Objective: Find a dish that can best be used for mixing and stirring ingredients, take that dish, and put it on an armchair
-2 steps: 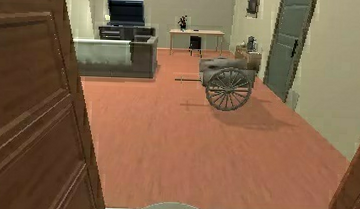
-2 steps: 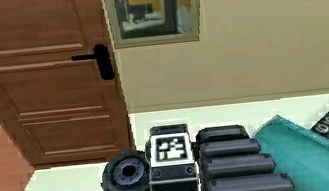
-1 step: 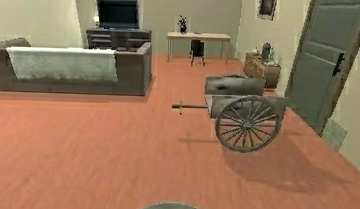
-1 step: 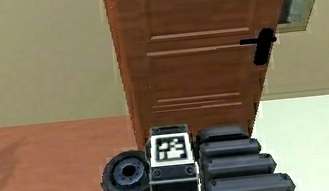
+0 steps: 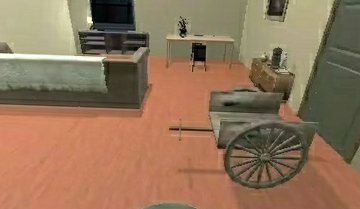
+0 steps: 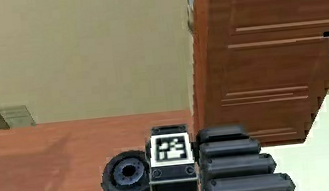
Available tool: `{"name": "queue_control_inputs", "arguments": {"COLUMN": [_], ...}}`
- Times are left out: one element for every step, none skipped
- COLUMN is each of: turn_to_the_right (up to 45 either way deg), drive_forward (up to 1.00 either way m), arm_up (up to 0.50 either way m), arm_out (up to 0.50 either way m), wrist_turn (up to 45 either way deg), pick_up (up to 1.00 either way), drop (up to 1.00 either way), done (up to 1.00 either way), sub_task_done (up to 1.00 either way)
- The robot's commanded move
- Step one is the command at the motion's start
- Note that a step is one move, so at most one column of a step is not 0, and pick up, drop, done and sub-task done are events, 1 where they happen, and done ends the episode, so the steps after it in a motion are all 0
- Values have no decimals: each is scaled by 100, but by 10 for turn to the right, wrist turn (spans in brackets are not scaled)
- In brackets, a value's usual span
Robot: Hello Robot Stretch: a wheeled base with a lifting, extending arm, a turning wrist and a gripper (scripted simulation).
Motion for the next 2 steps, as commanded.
{"name": "queue_control_inputs", "arguments": {"turn_to_the_right": [-450, -90], "drive_forward": [0, 0], "arm_up": [0, 0], "arm_out": [0, 0], "wrist_turn": [0, 0], "pick_up": [0, 0], "drop": [0, 0], "done": [0, 0], "sub_task_done": [0, 0]}}
